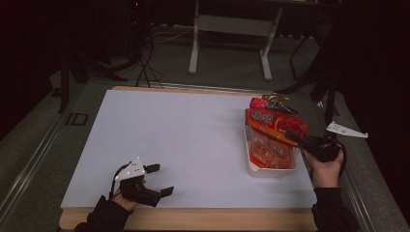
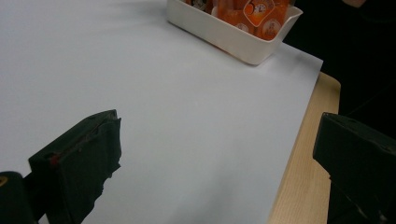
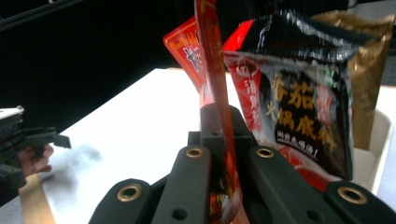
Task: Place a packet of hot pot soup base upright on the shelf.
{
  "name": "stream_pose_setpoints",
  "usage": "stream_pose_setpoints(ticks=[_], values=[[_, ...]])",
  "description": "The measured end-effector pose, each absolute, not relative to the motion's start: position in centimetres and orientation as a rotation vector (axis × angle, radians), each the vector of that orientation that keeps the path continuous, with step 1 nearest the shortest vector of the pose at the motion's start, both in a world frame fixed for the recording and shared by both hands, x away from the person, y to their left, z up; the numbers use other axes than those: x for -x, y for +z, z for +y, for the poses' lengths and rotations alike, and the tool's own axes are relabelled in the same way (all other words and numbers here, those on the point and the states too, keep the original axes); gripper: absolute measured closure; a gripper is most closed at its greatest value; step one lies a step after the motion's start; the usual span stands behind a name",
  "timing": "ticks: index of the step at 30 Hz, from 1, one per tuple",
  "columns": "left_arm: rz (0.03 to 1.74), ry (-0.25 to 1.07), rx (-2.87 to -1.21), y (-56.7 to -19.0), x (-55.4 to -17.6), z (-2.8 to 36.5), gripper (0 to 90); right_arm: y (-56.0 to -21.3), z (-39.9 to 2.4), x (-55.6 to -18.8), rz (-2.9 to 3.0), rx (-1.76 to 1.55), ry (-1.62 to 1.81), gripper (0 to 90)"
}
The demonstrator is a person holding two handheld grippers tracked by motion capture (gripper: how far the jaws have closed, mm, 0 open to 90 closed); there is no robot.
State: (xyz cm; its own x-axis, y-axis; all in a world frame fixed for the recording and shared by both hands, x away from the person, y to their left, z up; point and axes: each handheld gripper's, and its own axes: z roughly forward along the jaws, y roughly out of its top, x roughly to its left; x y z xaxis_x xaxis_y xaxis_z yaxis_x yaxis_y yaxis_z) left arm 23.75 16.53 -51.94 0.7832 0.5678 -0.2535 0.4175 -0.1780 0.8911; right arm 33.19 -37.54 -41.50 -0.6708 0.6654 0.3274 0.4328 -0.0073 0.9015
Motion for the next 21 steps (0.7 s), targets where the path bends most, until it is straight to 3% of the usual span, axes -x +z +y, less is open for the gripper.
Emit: stream_pose_setpoints(ticks=[12, 21], values=[[0.774, 0.162, -1.806, -52.1, -23.9, 16.7, 1.6, -42.2, -38.3, -33.3, 2.061, -1.191, 1.774, 89.7], [0.768, 0.155, -1.813, -52.2, -23.9, 16.5, 1.6, -40.9, -37.6, -33.3, 2.06, -1.162, 1.762, 81.9]])
